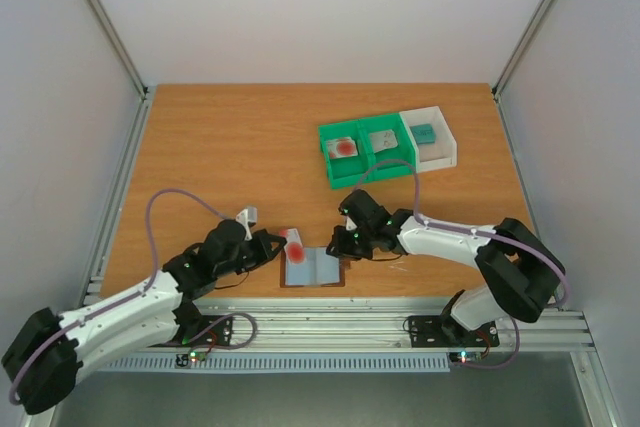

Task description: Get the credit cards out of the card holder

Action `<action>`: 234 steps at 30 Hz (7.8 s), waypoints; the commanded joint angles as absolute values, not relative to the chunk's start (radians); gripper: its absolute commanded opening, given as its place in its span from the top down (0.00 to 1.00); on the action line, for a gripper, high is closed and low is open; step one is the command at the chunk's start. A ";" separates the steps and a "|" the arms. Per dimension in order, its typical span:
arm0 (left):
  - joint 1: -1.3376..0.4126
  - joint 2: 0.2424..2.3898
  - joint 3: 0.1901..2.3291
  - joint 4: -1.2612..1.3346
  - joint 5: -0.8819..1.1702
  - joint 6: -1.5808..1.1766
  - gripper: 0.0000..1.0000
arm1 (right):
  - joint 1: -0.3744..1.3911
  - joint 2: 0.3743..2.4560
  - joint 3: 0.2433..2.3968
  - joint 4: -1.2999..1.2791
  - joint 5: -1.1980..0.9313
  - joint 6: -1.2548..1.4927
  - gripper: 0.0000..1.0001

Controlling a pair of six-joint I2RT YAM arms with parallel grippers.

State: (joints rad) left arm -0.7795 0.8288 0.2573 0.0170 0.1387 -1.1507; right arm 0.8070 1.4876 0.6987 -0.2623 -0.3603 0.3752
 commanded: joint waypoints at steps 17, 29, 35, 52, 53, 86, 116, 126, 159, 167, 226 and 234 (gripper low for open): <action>-0.770 0.409 0.270 -0.087 -0.036 -1.189 1.00 | 0.820 1.223 0.690 -0.048 -0.400 0.607 0.55; -0.770 0.484 0.257 0.162 -0.005 -1.226 1.00 | 0.830 1.346 0.692 0.249 -0.554 0.778 0.51; -0.770 0.542 0.248 0.233 0.026 -1.236 1.00 | 0.834 1.339 0.683 0.310 -0.564 0.776 0.52; -0.770 0.391 0.292 -0.049 0.094 -1.087 0.48 | 0.827 1.130 0.726 -0.098 -0.667 0.309 0.99; -0.769 0.356 0.307 -0.090 0.106 -1.064 0.46 | 0.827 1.116 0.730 -0.132 -0.688 0.281 0.99; -0.769 0.564 0.446 -0.016 0.677 -0.996 0.90 | 0.826 1.121 0.905 -0.458 -0.973 -0.079 0.95; -0.769 0.592 0.369 0.268 0.287 -1.079 0.99 | 0.822 0.967 0.740 -0.087 -0.605 0.385 0.50; -0.769 0.565 0.330 0.300 0.229 -1.107 1.00 | 0.822 0.930 0.691 -0.005 -0.584 0.492 0.60; -0.771 0.525 0.291 0.290 0.196 -1.134 0.99 | 0.822 0.885 0.519 0.226 -0.437 0.647 0.97; -0.770 0.514 0.304 0.223 0.185 -1.118 0.82 | 0.822 0.885 0.507 0.229 -0.433 0.626 0.99; -0.765 0.624 0.428 -0.462 0.078 -0.808 0.01 | 0.312 1.959 1.531 -0.467 -0.363 -0.008 0.99; -0.766 0.657 0.440 -0.453 0.086 -0.805 0.01 | 0.290 2.013 1.570 -0.448 -0.395 -0.002 0.99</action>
